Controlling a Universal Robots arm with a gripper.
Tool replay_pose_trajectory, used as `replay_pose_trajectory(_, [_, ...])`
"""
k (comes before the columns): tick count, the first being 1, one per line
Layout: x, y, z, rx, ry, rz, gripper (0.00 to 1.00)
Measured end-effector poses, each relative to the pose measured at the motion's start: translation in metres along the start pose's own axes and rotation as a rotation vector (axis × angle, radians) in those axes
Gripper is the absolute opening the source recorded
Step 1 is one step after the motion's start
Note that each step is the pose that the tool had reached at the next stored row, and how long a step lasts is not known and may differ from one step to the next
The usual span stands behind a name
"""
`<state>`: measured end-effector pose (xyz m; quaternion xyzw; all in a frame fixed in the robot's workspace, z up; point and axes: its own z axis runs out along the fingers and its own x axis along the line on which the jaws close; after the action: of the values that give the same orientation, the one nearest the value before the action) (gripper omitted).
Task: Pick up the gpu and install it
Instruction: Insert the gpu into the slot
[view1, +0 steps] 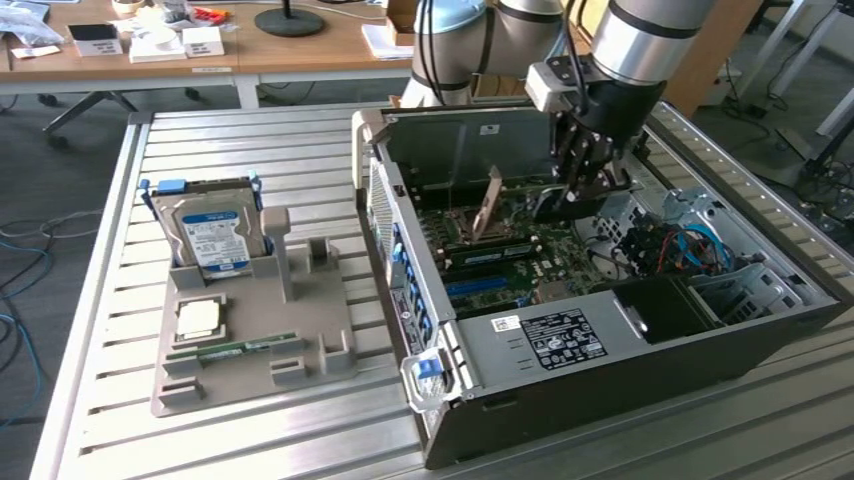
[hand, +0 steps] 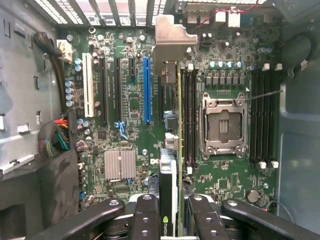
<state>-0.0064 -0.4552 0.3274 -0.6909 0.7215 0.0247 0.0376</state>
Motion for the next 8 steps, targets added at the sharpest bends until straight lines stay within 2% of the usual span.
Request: replay_pose_trajectory(8, [0.001,0.0018,0.011,0.0,0.0003,0.0,0.27])
